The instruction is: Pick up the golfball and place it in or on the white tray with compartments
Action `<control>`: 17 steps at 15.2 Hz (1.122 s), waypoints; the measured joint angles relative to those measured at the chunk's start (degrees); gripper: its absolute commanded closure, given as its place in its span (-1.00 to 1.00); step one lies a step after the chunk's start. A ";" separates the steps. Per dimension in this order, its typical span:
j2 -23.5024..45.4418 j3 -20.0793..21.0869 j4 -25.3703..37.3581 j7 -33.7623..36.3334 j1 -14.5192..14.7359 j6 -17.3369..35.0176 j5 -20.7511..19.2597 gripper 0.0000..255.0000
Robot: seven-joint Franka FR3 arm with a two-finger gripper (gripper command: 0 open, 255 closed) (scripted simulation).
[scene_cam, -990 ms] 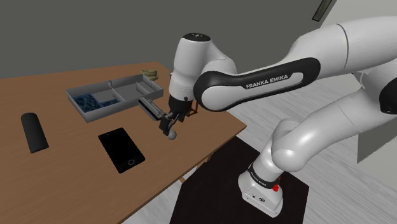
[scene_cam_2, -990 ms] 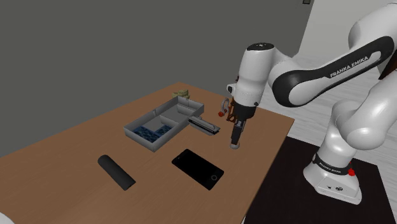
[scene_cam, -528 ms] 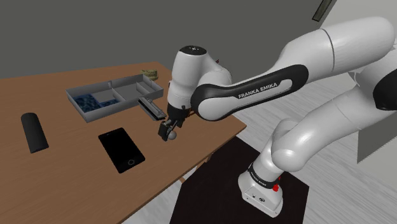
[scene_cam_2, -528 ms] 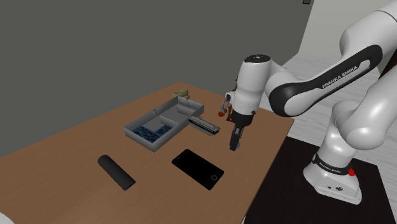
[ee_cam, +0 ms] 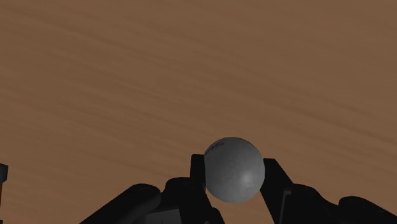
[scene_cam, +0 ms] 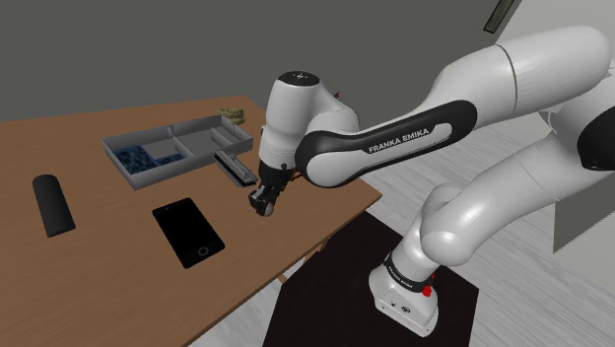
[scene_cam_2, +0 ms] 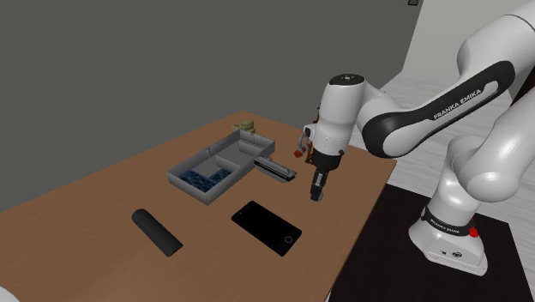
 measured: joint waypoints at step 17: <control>-3.02 -1.25 3.91 -0.91 0.26 -6.81 0.44 1.00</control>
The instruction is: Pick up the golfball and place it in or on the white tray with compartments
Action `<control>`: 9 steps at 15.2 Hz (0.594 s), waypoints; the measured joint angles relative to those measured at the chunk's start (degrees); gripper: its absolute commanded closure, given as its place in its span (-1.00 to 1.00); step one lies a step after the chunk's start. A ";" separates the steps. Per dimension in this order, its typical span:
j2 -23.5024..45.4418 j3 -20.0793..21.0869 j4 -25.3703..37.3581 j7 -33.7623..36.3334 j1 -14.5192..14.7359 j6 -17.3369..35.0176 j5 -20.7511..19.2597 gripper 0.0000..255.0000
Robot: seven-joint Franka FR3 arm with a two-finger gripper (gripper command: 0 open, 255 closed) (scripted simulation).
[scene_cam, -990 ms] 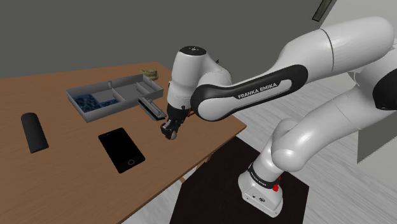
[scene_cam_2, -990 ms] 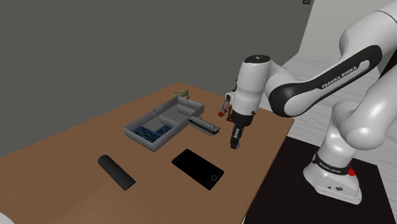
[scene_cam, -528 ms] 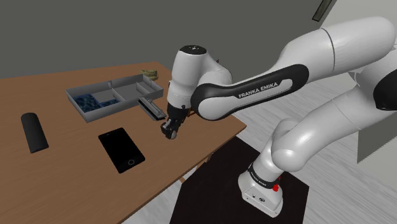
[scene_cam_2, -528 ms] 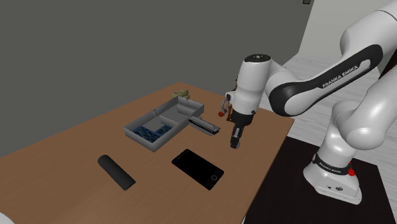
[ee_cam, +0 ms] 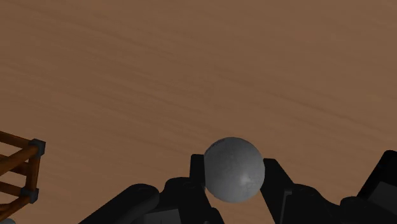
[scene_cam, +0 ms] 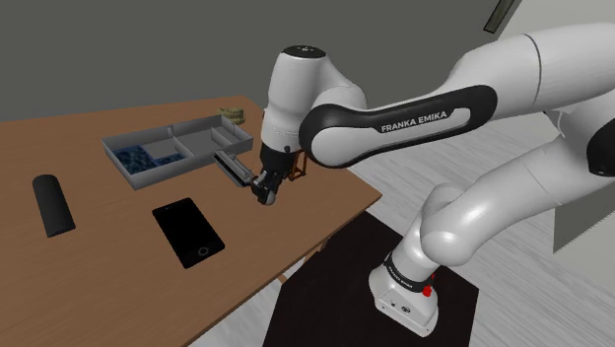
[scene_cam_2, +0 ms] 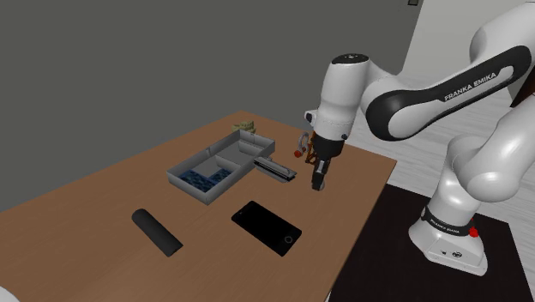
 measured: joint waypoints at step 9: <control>-2.51 -1.26 4.95 -0.69 0.09 -7.39 0.10 1.00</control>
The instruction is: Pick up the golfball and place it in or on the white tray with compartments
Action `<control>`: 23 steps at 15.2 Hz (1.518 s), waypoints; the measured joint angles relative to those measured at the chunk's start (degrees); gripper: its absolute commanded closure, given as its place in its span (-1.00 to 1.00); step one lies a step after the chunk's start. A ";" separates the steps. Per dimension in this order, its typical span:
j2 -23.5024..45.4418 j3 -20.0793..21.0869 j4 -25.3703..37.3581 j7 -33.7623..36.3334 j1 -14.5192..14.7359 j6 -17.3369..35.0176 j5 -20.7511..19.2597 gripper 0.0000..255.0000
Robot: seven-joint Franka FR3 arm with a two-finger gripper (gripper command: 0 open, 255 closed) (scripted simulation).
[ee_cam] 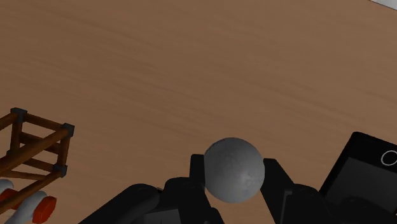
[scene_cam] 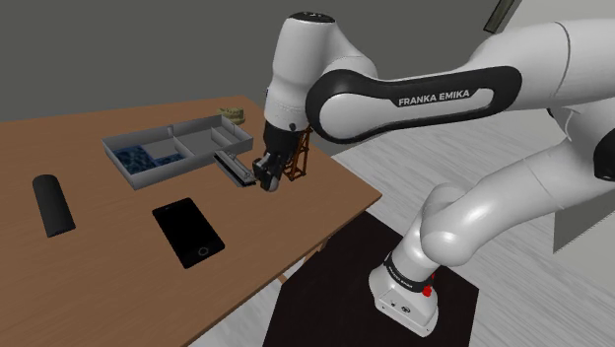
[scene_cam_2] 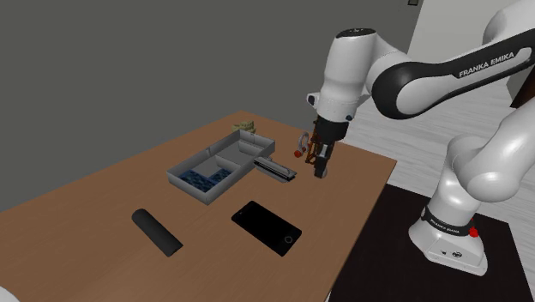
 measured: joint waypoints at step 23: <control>37.85 -1.08 44.71 -0.01 -4.97 -9.24 -14.94 1.00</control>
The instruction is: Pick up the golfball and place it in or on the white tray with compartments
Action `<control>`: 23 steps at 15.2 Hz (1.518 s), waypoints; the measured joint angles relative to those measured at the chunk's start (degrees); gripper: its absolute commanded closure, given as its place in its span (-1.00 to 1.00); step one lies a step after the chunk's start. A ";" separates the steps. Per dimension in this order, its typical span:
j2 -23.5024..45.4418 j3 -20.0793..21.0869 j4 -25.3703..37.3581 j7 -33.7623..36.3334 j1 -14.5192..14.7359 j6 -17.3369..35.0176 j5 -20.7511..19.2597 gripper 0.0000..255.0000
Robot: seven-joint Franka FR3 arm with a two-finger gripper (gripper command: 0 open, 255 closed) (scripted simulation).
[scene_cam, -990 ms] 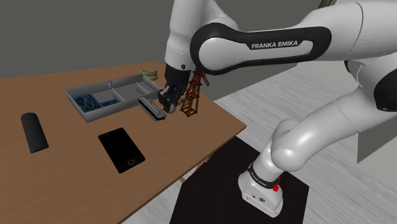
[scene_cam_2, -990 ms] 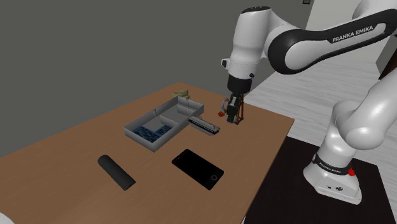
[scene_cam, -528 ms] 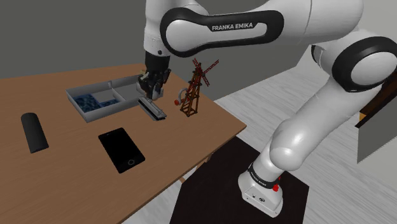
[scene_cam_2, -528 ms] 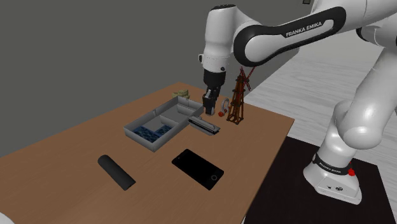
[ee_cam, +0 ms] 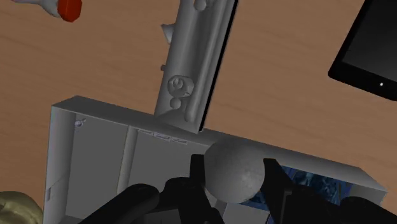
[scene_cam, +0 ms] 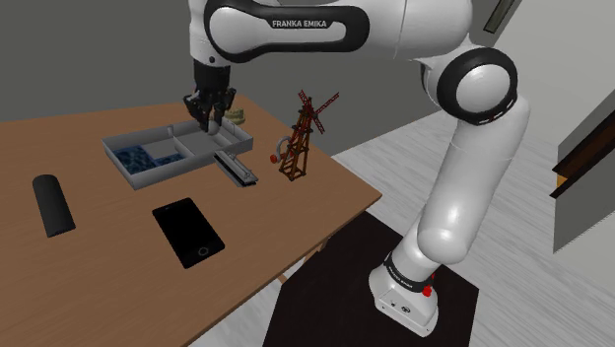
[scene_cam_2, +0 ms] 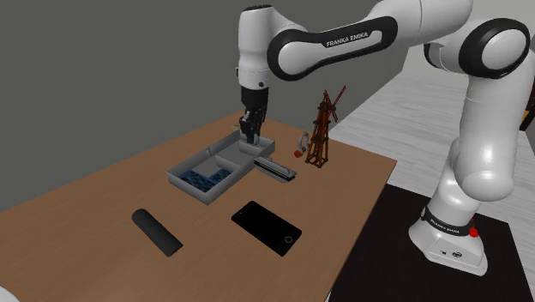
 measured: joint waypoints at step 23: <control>26.66 -2.80 30.47 -1.53 4.32 -4.62 -7.22 1.00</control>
